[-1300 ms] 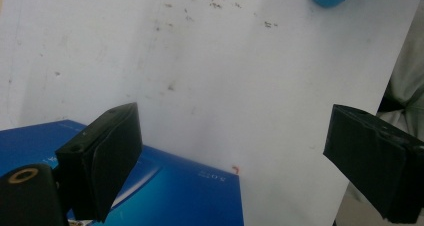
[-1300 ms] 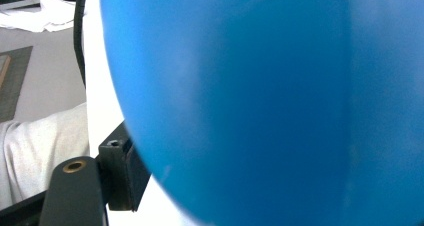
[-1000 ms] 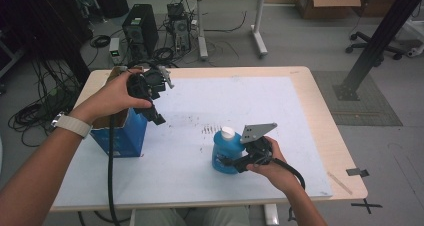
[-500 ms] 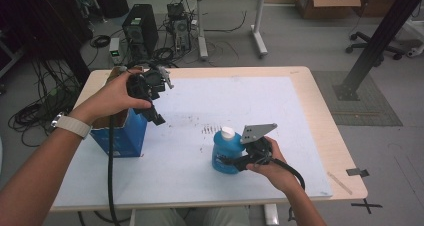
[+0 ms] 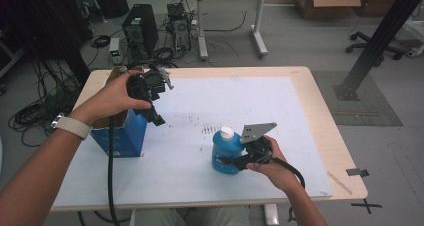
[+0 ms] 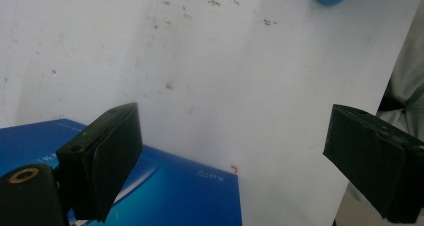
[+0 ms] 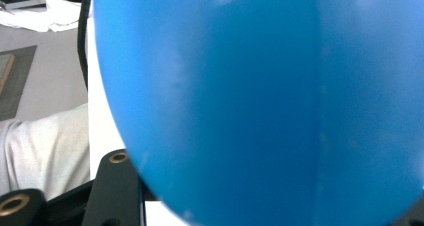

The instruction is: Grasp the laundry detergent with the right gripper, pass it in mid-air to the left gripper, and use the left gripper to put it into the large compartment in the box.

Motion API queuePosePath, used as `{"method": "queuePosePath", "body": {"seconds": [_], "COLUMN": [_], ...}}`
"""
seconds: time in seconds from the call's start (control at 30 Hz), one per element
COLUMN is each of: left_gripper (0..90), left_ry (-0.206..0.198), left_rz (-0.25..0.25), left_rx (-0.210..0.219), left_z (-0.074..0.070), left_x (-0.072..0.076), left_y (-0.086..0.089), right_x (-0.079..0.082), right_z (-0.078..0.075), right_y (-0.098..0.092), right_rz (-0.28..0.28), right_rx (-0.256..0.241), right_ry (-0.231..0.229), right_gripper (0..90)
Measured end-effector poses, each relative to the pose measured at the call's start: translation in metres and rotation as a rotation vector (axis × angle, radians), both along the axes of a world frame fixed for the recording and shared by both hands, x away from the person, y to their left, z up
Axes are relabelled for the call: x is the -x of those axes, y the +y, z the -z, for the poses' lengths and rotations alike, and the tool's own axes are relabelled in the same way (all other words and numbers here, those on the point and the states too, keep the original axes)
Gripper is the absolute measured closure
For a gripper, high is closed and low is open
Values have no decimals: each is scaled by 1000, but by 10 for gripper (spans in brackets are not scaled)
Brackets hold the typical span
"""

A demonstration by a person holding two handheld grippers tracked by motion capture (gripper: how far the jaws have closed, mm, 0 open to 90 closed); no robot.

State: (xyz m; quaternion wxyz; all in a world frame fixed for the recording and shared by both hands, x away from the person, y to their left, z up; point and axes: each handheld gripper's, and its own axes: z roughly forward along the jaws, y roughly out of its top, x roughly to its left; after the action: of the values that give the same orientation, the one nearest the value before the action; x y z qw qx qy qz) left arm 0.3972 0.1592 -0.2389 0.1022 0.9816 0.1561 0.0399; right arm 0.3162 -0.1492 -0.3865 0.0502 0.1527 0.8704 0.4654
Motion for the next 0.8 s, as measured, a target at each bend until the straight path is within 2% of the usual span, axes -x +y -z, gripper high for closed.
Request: {"method": "queuePosePath", "body": {"seconds": [0.37,0.8], "left_gripper": [86,80], "left_ry": [-3,-8], "left_rz": [21,35], "left_rx": [18,44], "left_z": [-6,-20], "left_x": [9,24], "left_y": [2,2], "right_x": [-1,1], "right_z": [-22,-64], "right_y": [-6,-3], "right_rz": [-8,-100], "right_rx": [-23,-8], "right_ry": [-2,-3], "right_gripper": [429,429]}}
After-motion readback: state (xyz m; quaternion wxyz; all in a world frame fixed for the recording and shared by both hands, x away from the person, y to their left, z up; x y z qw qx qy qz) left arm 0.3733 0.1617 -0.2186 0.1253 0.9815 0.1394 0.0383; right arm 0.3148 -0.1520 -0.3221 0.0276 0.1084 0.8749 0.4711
